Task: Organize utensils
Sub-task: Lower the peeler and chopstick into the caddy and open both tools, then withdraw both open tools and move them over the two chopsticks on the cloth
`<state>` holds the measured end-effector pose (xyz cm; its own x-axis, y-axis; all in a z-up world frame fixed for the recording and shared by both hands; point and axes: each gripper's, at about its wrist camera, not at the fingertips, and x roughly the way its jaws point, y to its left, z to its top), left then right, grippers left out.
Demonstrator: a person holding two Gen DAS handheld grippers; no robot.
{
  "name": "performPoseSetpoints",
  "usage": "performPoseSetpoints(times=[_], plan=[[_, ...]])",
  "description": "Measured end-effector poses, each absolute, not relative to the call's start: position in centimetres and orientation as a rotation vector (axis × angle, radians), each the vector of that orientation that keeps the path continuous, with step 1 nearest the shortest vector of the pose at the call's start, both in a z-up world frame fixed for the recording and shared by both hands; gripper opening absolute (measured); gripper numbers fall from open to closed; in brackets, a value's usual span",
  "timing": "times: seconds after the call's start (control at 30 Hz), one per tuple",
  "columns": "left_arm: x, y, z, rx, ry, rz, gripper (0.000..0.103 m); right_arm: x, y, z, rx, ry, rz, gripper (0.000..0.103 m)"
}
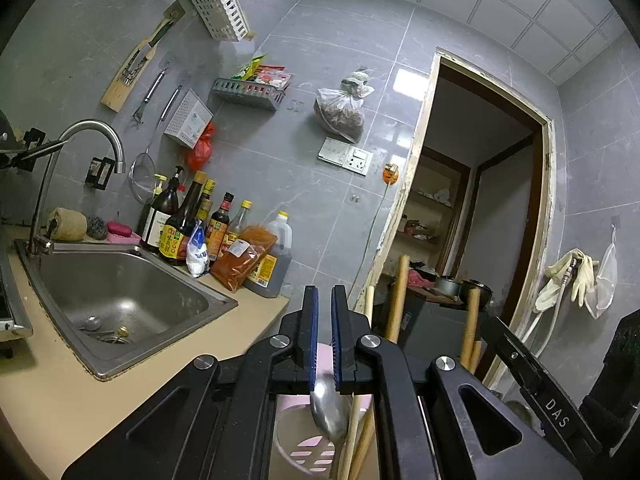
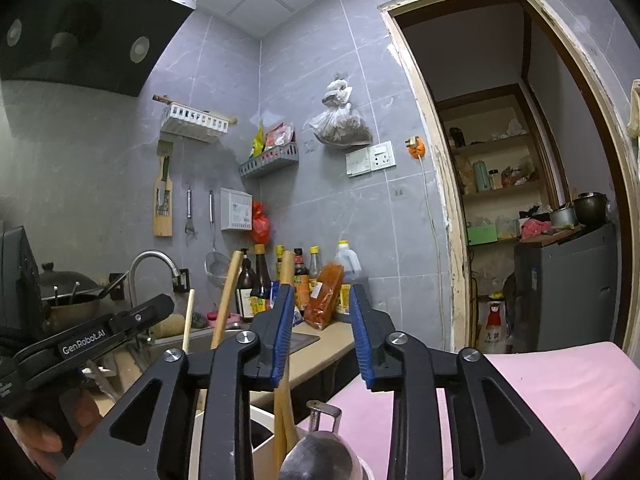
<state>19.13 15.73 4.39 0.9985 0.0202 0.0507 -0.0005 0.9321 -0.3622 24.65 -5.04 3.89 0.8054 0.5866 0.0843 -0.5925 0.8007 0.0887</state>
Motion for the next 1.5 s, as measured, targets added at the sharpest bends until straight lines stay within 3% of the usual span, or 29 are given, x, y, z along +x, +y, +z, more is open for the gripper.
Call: performPoseSetpoints(times=[0.07, 0.17, 0.23, 0.33, 0.4, 0.47, 0.53, 0.6, 0.7, 0.77, 0.83, 1.13, 1.5], plan=[[19.1, 15.7, 4.8, -0.362, -0.055, 0.019, 0.011, 24.5, -4.9, 4.0, 0.109, -0.058, 0.634, 0.033], [19.3, 15.9, 6.0, -0.351, -0.035, 0.019, 0.029, 24.1, -4.9, 4.3, 0.111, -0.072, 0.640, 0.047], [19.3, 16.0, 6.8, -0.354, -0.027, 0.022, 0.032, 23.8, -5.0, 4.7, 0.117, -0.082, 0.641, 0.047], [19.0, 15.8, 7.9, -0.339, 0.003, 0.027, 0.045, 23.2, -5.3, 5.6, 0.117, -0.088, 0.629, 0.050], [18.4, 15.3, 8.4, -0.325, 0.016, 0.025, 0.053, 22.8, -5.8, 6.3, 0.107, -0.081, 0.614, 0.056], [18.0, 14.5, 8.8, -0.298, 0.032, 0.018, 0.057, 22.1, -6.5, 6.7, 0.099, -0.080, 0.606, 0.071], [17.4, 13.3, 9.2, -0.266, 0.046, -0.010, 0.066, 21.2, -7.7, 7.1, 0.083, -0.076, 0.582, 0.077], [16.7, 11.9, 9.4, -0.237, 0.047, -0.040, 0.081, 20.6, -8.7, 7.4, 0.063, -0.067, 0.560, 0.081], [15.8, 9.8, 9.5, -0.196, 0.049, -0.088, 0.087, 19.2, -11.0, 8.0, 0.035, -0.056, 0.522, 0.091], [15.6, 8.3, 9.4, -0.173, 0.064, -0.124, 0.090, 18.3, -12.9, 8.4, 0.026, -0.047, 0.495, 0.101], [15.4, 6.6, 9.3, -0.150, 0.083, -0.167, 0.091, 17.4, -14.8, 8.8, 0.020, -0.037, 0.464, 0.103], [16.3, -0.8, 7.2, -0.037, 0.219, -0.349, 0.092, 15.7, -23.0, 8.6, -0.039, 0.093, 0.314, 0.103], [21.3, -8.1, 2.0, 0.043, 0.554, -0.485, 0.092, 16.5, -28.2, 3.1, -0.061, 0.408, 0.225, 0.099]])
